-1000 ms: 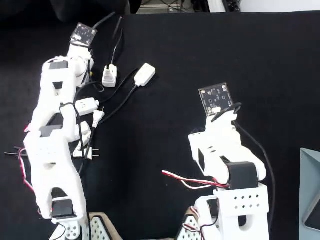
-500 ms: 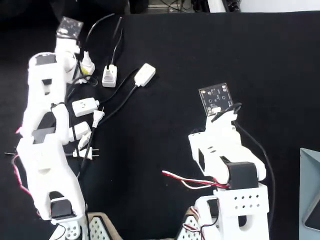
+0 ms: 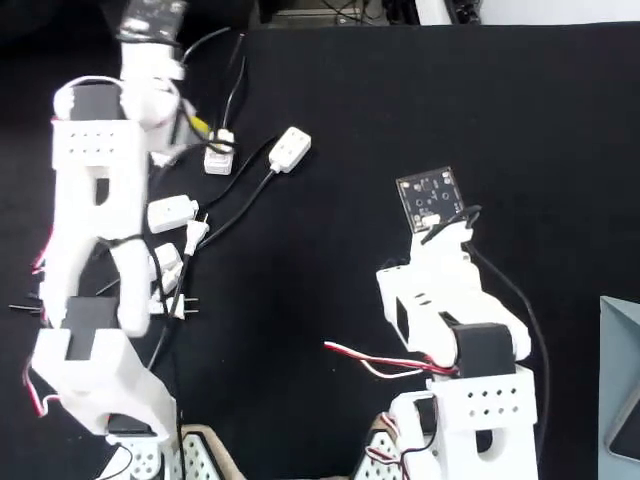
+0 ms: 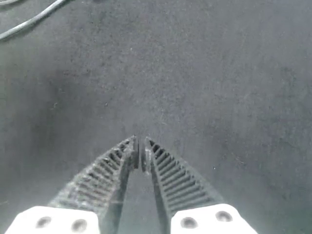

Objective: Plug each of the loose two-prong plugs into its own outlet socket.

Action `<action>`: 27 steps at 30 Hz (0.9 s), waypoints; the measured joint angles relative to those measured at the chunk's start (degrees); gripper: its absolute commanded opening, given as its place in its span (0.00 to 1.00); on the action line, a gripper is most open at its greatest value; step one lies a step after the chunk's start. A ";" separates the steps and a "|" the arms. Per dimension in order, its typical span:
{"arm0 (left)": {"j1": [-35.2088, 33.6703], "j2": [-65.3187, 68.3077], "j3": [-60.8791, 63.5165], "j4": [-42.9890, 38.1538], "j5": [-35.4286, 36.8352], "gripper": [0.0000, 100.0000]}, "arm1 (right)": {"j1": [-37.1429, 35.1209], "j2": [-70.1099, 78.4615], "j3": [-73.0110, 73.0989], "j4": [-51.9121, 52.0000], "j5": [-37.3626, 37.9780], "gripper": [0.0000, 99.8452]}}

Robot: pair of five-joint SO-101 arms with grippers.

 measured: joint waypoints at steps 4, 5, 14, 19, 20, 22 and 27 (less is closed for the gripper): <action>5.63 -0.97 0.00 6.15 0.53 0.26 | 0.00 0.00 0.00 0.00 0.00 0.02; 6.77 -0.97 0.18 6.68 1.14 0.26 | 0.00 0.00 0.00 0.00 0.00 0.02; 13.89 -1.14 18.37 -8.35 3.34 0.26 | 0.00 0.00 0.00 0.00 0.00 0.02; 14.07 -0.97 30.86 -27.34 3.43 0.26 | 0.00 0.00 0.00 0.00 0.00 0.02; 14.15 -0.18 31.91 -30.68 3.43 0.26 | 0.00 0.00 0.00 0.00 0.00 0.02; 14.15 2.55 32.18 -34.90 3.43 0.26 | 0.00 0.00 0.00 0.00 0.00 0.02; 14.15 13.80 26.46 -35.96 3.43 0.26 | 0.00 0.00 0.00 0.00 0.00 0.02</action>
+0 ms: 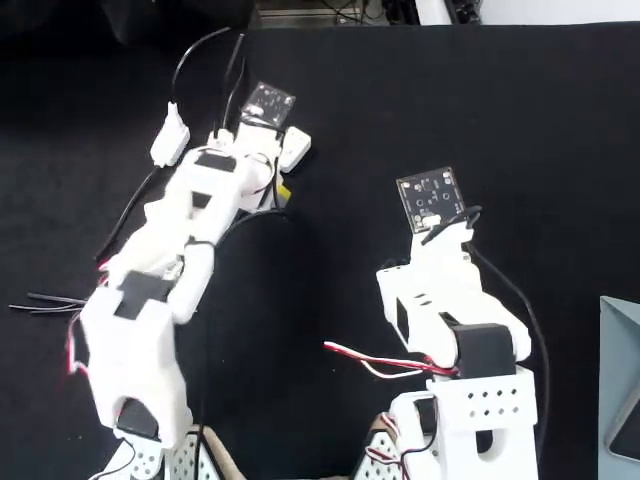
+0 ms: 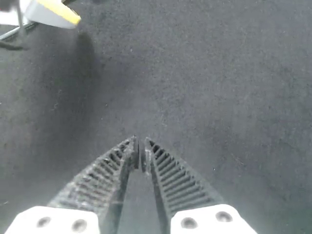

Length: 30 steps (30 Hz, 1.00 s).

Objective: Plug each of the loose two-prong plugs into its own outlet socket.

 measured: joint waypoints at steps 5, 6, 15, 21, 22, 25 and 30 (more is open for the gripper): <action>0.00 10.55 -13.01 5.98 2.55 0.16 | 0.00 0.00 0.00 0.00 0.00 0.02; 0.18 12.22 -15.65 7.38 2.64 0.12 | 0.00 0.00 0.00 0.00 0.00 0.02; 1.67 20.66 -32.88 22.07 -1.58 0.03 | 0.00 0.00 0.00 0.00 0.00 0.02; 1.32 21.10 -36.48 32.00 -1.49 0.03 | 0.00 0.00 0.00 0.00 0.00 0.02; 1.32 21.10 -37.10 33.85 -1.49 0.03 | 0.00 0.00 0.00 0.00 0.00 0.02; 2.37 21.10 -38.95 39.65 -1.49 0.03 | 0.00 0.00 0.00 0.00 0.00 0.02; 5.19 21.19 -43.60 48.70 -1.49 0.03 | 0.00 0.00 0.00 0.00 0.00 0.01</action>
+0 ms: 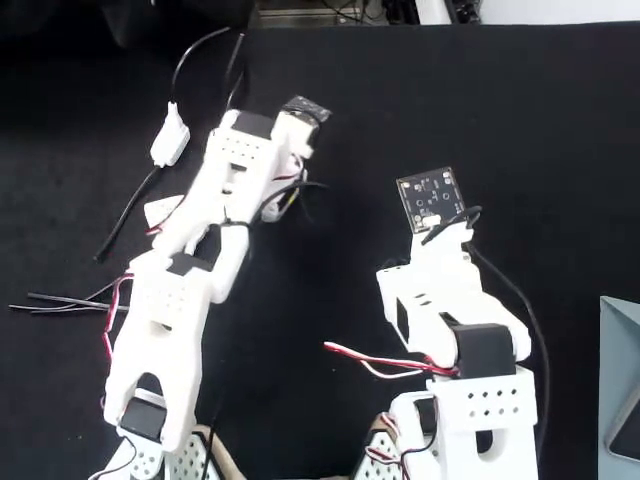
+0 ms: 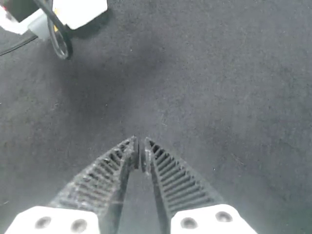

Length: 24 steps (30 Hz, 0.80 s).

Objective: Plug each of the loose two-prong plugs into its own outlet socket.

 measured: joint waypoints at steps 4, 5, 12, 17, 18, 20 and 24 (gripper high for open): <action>0.53 -1.41 -3.16 6.95 0.88 0.03 | 0.00 0.00 0.00 0.00 0.00 0.01; 0.53 -2.81 -3.16 8.26 1.05 0.03 | 0.00 0.00 0.00 0.00 0.00 0.01; 0.44 -18.73 5.36 10.46 2.37 0.03 | 0.00 0.00 0.18 0.00 0.00 0.01; 1.85 -33.49 20.04 10.29 2.37 0.03 | 0.00 0.00 1.05 0.00 0.00 0.01; 1.85 -36.40 23.65 9.76 2.37 0.03 | 0.00 0.00 1.05 0.00 0.00 0.01; 1.67 -42.46 31.47 7.65 2.37 0.03 | 0.00 0.00 1.05 0.00 0.00 0.01; 1.67 -54.77 49.14 2.20 2.37 0.03 | 0.00 0.00 1.05 0.00 0.00 0.02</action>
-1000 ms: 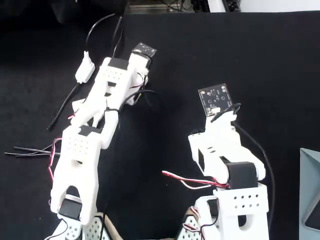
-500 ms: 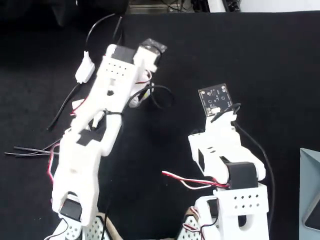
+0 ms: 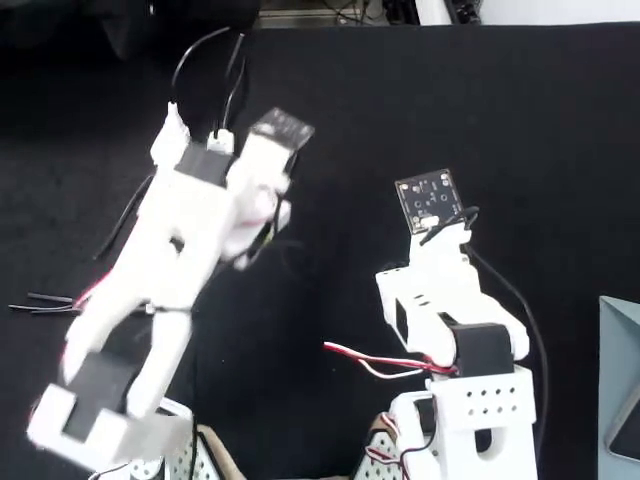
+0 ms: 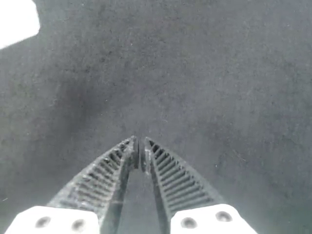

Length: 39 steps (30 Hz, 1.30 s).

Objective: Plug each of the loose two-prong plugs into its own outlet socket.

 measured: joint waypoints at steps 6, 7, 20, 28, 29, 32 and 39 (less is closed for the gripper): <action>0.00 -17.58 26.90 -10.37 -2.29 0.03 | 0.00 0.00 0.00 0.00 0.00 0.02; 0.00 -20.04 30.77 -12.04 -3.08 0.03 | 0.00 0.00 0.00 0.00 0.00 0.02; -4.84 -38.59 50.99 -20.92 -5.54 0.29 | 0.00 0.00 0.00 0.00 0.00 0.02; -19.16 -56.70 51.25 -16.00 -3.96 0.30 | 0.00 0.00 0.00 -1.14 0.00 0.02; -21.45 -59.69 51.25 -15.38 -3.96 0.30 | -0.35 0.00 0.00 -1.76 0.00 0.02; -29.36 -68.57 53.27 -15.03 -3.96 0.30 | -3.52 0.00 0.00 -2.02 3.25 0.02; -46.86 -86.24 65.05 -17.67 1.58 0.29 | -16.26 8.18 0.00 -4.84 8.53 0.02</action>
